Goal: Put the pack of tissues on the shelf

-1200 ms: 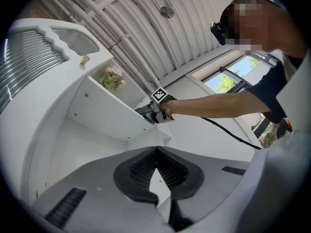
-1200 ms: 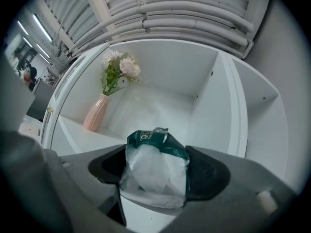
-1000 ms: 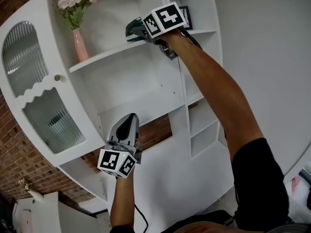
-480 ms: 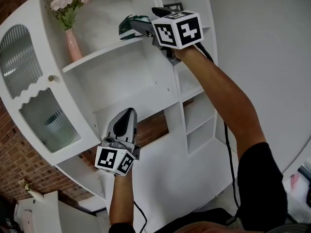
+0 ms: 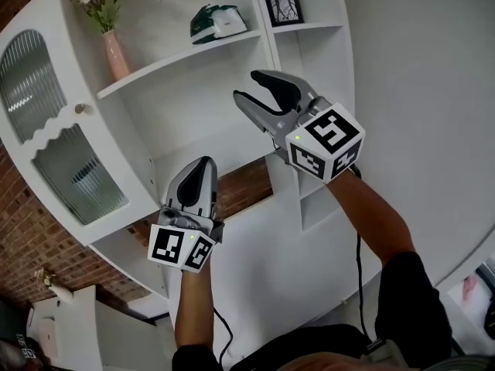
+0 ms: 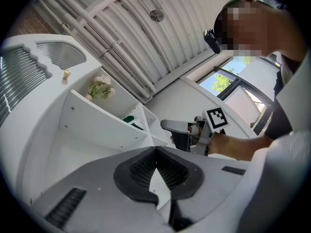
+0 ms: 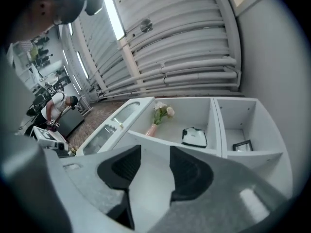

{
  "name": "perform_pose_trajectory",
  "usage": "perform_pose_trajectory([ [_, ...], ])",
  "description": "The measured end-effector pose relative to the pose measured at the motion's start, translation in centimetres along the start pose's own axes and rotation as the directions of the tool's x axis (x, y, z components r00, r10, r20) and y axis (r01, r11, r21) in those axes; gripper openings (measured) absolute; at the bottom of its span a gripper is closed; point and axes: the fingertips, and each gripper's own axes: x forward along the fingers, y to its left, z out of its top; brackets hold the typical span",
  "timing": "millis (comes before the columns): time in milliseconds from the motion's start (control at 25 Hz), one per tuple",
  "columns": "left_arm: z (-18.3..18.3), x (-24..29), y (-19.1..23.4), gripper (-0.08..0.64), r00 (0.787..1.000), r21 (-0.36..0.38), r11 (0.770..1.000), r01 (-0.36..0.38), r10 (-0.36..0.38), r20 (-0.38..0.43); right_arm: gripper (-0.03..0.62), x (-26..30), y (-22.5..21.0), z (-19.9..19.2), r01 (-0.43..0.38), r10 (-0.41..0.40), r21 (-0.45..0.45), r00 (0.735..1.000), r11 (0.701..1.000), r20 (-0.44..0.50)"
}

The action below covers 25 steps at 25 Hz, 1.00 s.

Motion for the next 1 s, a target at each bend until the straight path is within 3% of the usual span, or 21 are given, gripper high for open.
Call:
perform_pose_trajectory([
  [240, -1.0, -1.5, -1.5, -0.003, 0.999, -0.001, 0.999, -0.039, 0.039, 0.006, 0.105, -4.3, 3.6, -4.5, -0.006, 0.006, 0.059, 1.000, 0.998, -0.003],
  [560, -2.1, -4.3, -2.2, -0.003, 0.994, -0.030, 0.993, -0.113, 0.113, -0.002, 0.004, -9.2, 5.7, -9.1, 0.062, -0.060, 0.160, 0.998, 0.985, -0.018],
  [1000, -2.6, -5.6, -3.4, -0.003, 0.990, -0.033, 0.990, -0.141, 0.140, -0.013, 0.000, -11.9, 9.5, -11.7, 0.024, -0.022, 0.180, 1.000, 0.983, -0.011],
])
